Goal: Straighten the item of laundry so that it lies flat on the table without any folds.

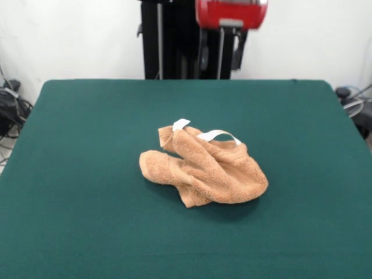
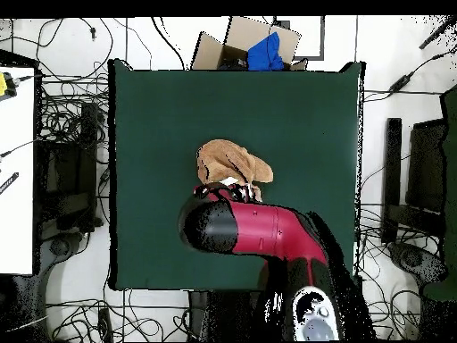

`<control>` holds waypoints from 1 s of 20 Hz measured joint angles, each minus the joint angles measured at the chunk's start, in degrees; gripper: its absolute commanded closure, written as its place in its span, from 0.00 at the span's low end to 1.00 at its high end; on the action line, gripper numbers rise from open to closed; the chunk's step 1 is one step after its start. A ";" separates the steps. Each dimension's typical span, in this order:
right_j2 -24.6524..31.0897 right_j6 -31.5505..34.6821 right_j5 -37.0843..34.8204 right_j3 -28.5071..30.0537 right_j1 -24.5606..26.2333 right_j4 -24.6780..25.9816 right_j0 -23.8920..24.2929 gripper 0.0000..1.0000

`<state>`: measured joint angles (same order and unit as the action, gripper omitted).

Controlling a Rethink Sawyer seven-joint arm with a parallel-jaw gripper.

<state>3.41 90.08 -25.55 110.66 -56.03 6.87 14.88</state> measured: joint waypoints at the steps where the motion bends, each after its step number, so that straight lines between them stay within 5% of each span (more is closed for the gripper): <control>1: 0.00 0.00 -0.46 0.52 -1.31 -0.71 0.28 0.00; 10: -0.02 0.00 -4.09 2.25 -7.07 -2.76 1.55 0.00; 20: 0.01 0.00 3.79 2.25 -0.41 -2.60 3.19 0.00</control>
<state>3.41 90.08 -21.76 112.91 -56.44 4.27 18.06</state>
